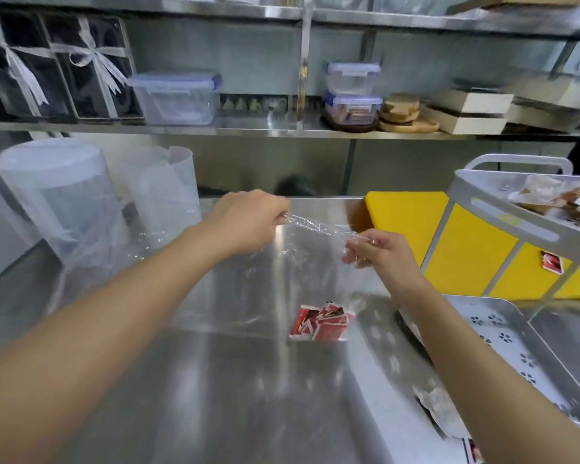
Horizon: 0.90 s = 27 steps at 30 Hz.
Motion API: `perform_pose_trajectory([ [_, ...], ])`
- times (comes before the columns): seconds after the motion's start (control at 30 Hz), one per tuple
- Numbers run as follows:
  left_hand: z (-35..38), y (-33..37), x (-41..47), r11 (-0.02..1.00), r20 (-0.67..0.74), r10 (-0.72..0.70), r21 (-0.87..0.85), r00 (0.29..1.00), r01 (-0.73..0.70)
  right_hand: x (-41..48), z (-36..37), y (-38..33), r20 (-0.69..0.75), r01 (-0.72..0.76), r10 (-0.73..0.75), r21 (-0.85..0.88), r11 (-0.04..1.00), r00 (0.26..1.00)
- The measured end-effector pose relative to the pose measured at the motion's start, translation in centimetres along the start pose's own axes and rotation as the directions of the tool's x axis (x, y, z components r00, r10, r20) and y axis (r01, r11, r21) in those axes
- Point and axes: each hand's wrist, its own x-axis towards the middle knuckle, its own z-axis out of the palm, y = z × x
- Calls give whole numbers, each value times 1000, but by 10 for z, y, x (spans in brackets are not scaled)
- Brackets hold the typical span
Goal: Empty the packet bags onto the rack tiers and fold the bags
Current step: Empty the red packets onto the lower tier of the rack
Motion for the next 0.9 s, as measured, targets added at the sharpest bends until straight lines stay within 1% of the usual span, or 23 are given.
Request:
perform_pose_trajectory([
  [0.03,-5,0,2,999,-50,-9,-47,999,7,0,-1,-4,-59,25,-21,64,998,998],
  [0.07,-8,-1,4,995,-64,-22,-96,998,16,1,-3,-6,-99,38,-28,102,994,995],
  [0.1,-11,-2,5,993,-29,-23,-120,999,20,2,-4,-6,-104,42,-31,104,994,994],
  [0.17,-10,-1,4,996,111,-9,-87,994,19,2,-4,-4,-29,18,-18,-6,1000,999],
  [0.2,-7,0,3,998,113,-10,-62,994,17,0,-4,-1,-6,13,-13,-53,999,1000],
  [0.23,-6,1,4,999,52,-9,-51,999,11,-1,-4,1,-18,15,-16,-53,998,1000],
  [0.3,-7,4,9,999,-90,0,-44,996,-4,-3,-6,-2,-83,32,-31,18,999,996],
  [0.37,-11,8,16,1000,-101,19,2,995,-19,-3,-7,-6,-109,51,-46,43,998,993],
  [0.43,-16,13,22,995,-97,75,66,992,-69,-2,-7,-8,-133,47,-35,85,995,990],
  [0.5,-15,17,27,983,-181,139,147,974,-113,-2,-10,-12,-158,19,12,193,981,987],
  [0.57,-12,20,32,981,-278,151,157,949,-110,-4,-14,-14,-152,-26,77,311,950,985],
  [0.63,-5,23,38,990,-357,124,105,926,-93,-6,-16,-15,-121,-82,135,371,925,983],
  [0.73,7,30,44,997,-388,50,-34,920,-68,-12,-20,-15,-27,-166,197,431,887,980],
  [0.8,15,37,45,987,-412,-3,-149,911,-64,-16,-26,-12,62,-236,239,508,828,969],
  [0.87,22,48,46,967,-405,-55,-249,913,-53,-24,-32,-6,174,-312,260,582,751,950],
  [0.9,25,55,46,953,-372,-80,-302,925,-39,-29,-35,-1,223,-344,262,587,733,939],
])
